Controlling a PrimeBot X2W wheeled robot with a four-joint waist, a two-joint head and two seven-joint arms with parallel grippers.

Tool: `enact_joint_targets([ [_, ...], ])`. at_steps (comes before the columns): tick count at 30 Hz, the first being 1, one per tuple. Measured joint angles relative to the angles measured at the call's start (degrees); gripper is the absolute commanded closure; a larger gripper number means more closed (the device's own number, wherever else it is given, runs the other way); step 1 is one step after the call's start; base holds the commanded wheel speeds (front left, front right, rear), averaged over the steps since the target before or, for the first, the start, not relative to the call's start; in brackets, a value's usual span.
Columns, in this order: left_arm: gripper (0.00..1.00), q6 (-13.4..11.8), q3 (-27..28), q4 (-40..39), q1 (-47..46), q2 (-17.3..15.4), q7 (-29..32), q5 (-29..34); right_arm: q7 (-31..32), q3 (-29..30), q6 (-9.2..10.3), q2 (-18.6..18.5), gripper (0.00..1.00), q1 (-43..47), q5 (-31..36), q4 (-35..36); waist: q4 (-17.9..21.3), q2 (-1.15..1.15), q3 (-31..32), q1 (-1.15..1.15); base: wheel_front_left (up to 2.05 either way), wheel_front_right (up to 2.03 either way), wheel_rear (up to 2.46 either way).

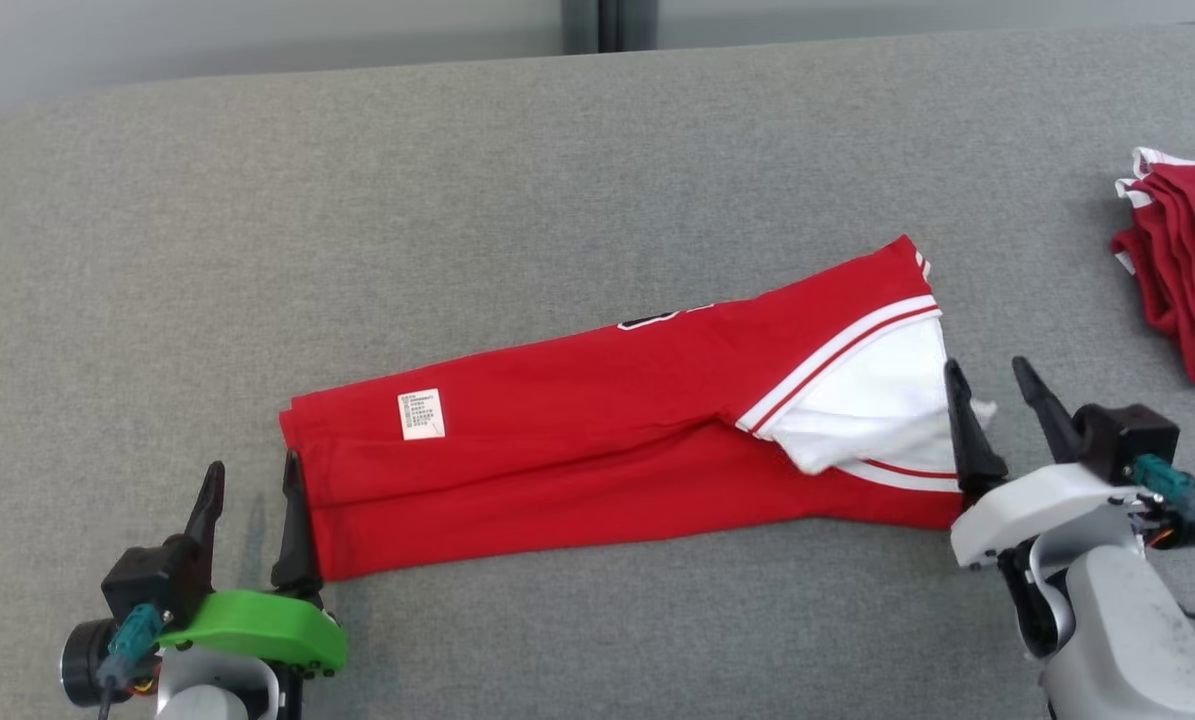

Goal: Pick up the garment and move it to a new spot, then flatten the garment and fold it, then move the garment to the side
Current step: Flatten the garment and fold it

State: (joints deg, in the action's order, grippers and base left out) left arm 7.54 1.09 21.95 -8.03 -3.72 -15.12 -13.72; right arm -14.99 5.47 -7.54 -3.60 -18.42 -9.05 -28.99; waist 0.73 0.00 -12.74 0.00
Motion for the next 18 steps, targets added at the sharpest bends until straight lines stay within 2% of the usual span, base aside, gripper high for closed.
enact_joint_targets([
  [3, 0.00, 0.0, -0.2, -2.1, 1.3, 0.6, 0.0, 0.4, 0.0, 0.1, 0.01, -1.2, 0.00, -2.8, 0.3, -0.8, -0.9, 0.00, -0.2, 0.00, 0.00, 0.00, 0.00],
  [8, 0.00, 0.0, -3.0, -3.2, 1.2, 0.8, 0.0, -0.2, 3.1, -0.6, 0.00, -2.7, 0.00, -7.2, 3.0, -8.4, -2.5, 0.00, -0.9, 0.00, 0.00, 0.00, 0.00],
  [13, 0.00, 0.0, -4.8, -3.3, -0.1, 0.8, 0.0, -1.2, 5.1, -2.0, 0.01, -2.1, 0.00, -9.4, 4.2, -15.8, -4.2, 0.00, -1.7, 0.00, 0.00, 0.00, 0.00],
  [14, 0.00, 0.0, -5.0, -3.4, -0.2, 0.9, 0.0, -1.3, 5.2, -2.7, 0.01, -1.8, 0.53, -9.9, 3.6, -16.8, -4.4, 0.00, -1.8, 0.00, 0.00, 0.00, 0.00],
  [15, 0.00, 0.0, -5.1, -3.4, -0.3, 0.9, 0.0, -1.4, 5.1, -3.3, 0.05, -1.6, 1.00, -10.4, 3.1, -17.6, -4.7, 0.00, -1.9, 0.00, 0.00, 0.00, 0.00],
  [18, 0.00, 0.0, -5.2, -3.6, -0.3, 0.8, 0.0, -1.6, 3.6, -3.7, 0.07, -2.3, 1.00, -10.8, 1.9, -19.4, -4.6, 0.00, -1.9, 0.00, 0.00, 0.00, 0.00],
])
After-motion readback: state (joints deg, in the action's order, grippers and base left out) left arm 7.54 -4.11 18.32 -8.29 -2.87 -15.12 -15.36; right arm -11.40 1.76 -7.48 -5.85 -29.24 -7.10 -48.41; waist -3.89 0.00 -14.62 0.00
